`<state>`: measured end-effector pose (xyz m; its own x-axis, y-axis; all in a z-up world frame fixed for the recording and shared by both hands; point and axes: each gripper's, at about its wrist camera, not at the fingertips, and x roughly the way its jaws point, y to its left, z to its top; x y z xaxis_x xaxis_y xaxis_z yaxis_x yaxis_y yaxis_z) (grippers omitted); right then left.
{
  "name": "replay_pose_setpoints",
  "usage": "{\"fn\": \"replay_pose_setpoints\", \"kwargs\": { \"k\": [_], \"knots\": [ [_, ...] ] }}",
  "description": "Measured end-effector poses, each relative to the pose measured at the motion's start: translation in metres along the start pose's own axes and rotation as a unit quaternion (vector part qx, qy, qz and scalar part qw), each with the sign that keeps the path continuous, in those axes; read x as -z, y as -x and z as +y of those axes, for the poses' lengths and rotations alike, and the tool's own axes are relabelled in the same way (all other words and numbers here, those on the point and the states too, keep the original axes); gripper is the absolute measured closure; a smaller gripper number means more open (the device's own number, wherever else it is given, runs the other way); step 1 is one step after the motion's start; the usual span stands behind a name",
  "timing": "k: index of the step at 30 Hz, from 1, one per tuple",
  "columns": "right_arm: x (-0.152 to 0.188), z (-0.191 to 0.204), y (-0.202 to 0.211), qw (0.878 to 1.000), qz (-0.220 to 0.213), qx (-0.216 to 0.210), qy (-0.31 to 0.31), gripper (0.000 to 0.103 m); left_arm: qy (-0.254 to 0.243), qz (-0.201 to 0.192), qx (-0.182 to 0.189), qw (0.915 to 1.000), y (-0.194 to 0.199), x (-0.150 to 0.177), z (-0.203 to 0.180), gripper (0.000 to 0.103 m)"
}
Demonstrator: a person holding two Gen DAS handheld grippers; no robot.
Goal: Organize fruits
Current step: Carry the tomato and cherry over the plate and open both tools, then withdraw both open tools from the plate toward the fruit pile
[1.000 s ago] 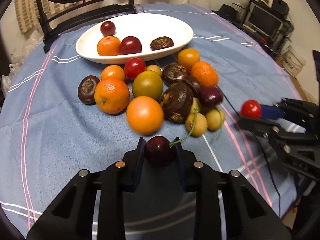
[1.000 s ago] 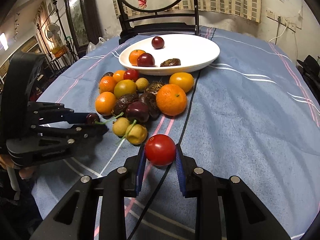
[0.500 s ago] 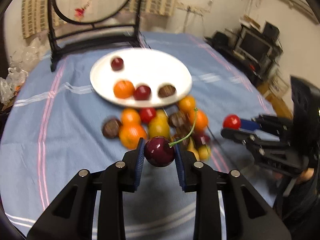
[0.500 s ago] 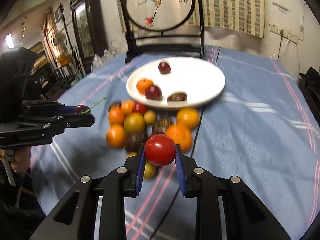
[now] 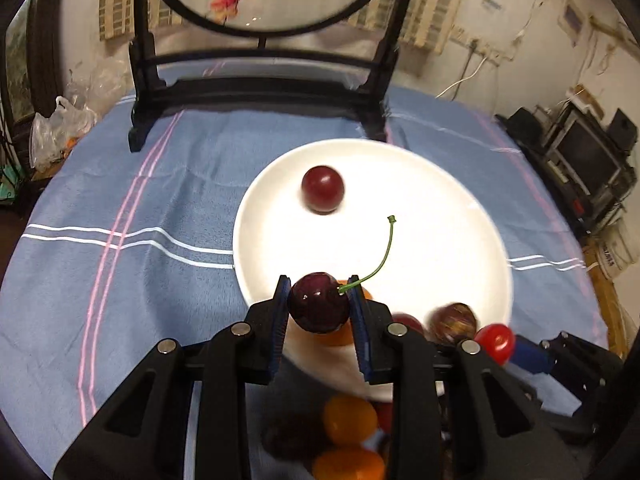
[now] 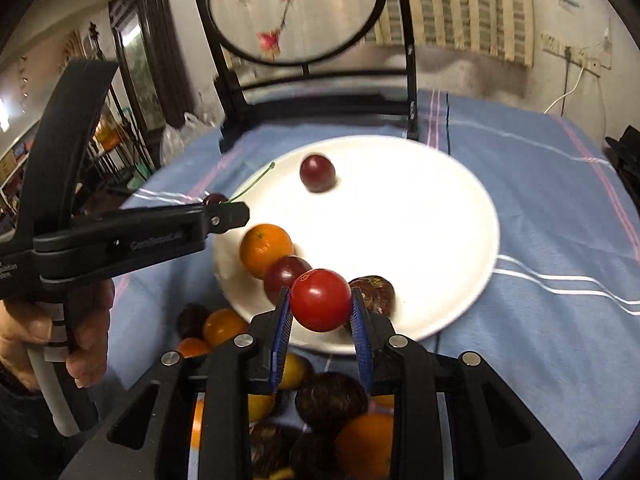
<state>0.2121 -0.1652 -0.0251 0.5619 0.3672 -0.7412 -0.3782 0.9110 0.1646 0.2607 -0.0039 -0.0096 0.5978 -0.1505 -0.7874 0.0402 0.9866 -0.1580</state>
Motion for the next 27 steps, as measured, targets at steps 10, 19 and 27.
{"fn": "replay_pose_setpoints", "kwargs": {
  "k": [10, 19, 27],
  "knots": [
    [-0.001, -0.01, -0.006, 0.999, -0.041, 0.004, -0.023, 0.032, 0.03, -0.008, 0.002, 0.9995, -0.009, -0.004, 0.004, 0.04],
    [0.032, -0.027, 0.036, 0.998, -0.033, 0.008, -0.053, 0.017, 0.06, 0.0, 0.007, 0.9982, 0.029, 0.045, 0.01, 0.017],
    [0.084, -0.024, 0.069, 0.999, -0.005, 0.025, -0.031, 0.011, 0.045, 0.008, -0.019, 0.9988, 0.059, 0.092, 0.019, 0.013]
  ]
}}
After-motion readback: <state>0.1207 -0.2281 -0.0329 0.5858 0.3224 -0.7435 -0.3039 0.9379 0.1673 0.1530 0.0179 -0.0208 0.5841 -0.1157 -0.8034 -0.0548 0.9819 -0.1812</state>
